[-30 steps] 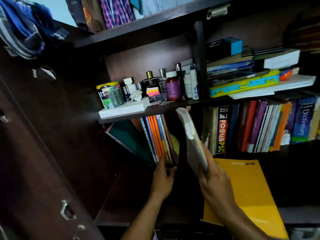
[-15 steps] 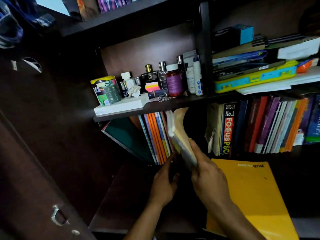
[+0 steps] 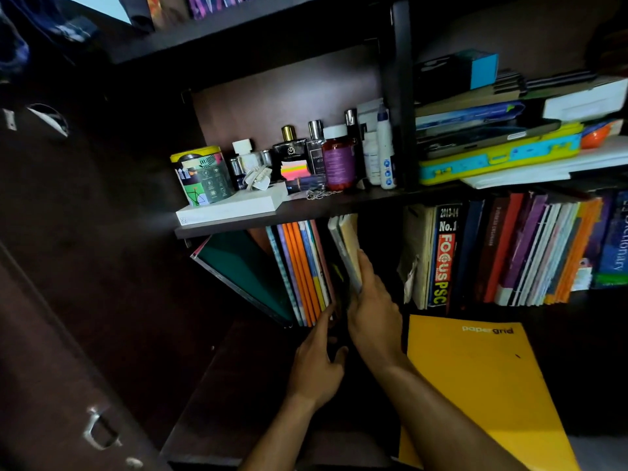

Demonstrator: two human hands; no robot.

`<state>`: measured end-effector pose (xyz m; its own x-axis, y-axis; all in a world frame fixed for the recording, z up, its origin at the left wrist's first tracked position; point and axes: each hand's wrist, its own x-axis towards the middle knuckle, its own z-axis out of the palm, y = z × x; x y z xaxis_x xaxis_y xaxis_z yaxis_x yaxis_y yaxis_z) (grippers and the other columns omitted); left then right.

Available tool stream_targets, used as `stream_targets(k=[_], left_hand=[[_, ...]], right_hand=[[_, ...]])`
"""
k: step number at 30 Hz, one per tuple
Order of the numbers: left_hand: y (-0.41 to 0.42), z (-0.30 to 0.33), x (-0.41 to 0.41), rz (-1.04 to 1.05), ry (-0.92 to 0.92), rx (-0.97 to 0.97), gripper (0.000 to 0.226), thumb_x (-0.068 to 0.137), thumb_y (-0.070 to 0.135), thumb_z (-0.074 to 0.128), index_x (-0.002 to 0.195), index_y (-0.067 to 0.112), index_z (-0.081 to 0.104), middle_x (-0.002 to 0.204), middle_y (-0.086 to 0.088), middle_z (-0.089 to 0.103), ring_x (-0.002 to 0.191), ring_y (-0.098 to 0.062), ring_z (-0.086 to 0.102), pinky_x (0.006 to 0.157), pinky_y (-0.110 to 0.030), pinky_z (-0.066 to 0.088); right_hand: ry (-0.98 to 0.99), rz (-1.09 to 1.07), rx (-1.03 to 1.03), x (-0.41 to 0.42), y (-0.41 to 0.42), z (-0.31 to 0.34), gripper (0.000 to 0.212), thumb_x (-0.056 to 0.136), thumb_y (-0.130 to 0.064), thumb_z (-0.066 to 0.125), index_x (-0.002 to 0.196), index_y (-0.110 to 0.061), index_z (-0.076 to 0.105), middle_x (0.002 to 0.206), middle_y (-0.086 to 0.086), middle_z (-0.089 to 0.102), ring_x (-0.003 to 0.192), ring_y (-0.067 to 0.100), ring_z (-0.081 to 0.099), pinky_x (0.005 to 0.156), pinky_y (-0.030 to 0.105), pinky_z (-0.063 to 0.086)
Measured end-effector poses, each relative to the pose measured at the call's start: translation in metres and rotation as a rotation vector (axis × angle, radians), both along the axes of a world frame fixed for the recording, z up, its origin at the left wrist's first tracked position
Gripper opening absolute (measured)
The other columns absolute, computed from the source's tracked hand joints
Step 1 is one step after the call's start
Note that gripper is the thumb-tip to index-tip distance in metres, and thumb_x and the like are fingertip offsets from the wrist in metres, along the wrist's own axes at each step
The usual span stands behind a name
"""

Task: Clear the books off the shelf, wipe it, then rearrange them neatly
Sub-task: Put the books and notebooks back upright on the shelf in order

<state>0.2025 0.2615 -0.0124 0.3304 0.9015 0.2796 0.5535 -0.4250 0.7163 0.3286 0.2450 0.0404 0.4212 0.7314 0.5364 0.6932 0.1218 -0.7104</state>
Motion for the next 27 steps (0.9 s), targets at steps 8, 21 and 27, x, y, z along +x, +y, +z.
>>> stream_targets(k=[8,21,27], left_hand=[[0.009,-0.006,-0.002,0.038,-0.054,-0.043,0.081,0.095,0.018,0.068,0.152,0.053,0.023,0.138,0.021,0.049,0.116,0.008,0.055,0.085,-0.010,0.045],[0.008,-0.008,-0.002,0.034,-0.039,-0.009,0.055,0.096,0.022,0.068,0.140,0.046,0.043,0.128,0.021,0.052,0.113,0.008,0.053,0.080,-0.005,0.040],[0.011,-0.006,-0.002,0.029,0.005,0.006,0.047,0.095,0.022,0.068,0.132,0.044,0.048,0.125,0.019,0.054,0.112,0.007,0.053,0.083,-0.005,0.039]], right_hand=[[-0.035,0.093,-0.122,0.003,0.061,0.009,0.058,0.103,-0.026,0.048,0.152,-0.036,0.018,0.142,0.008,0.052,0.119,0.033,0.060,0.091,0.049,0.054],[-0.120,0.474,-0.510,0.064,0.082,-0.037,0.070,0.087,-0.027,0.078,0.147,-0.019,0.043,0.140,0.006,0.058,0.126,0.023,0.057,0.104,0.039,0.049],[-0.155,0.506,-0.512,0.047,0.087,-0.035,0.059,0.093,-0.032,0.072,0.142,-0.024,0.040,0.133,0.006,0.061,0.119,0.024,0.061,0.101,0.044,0.053]])
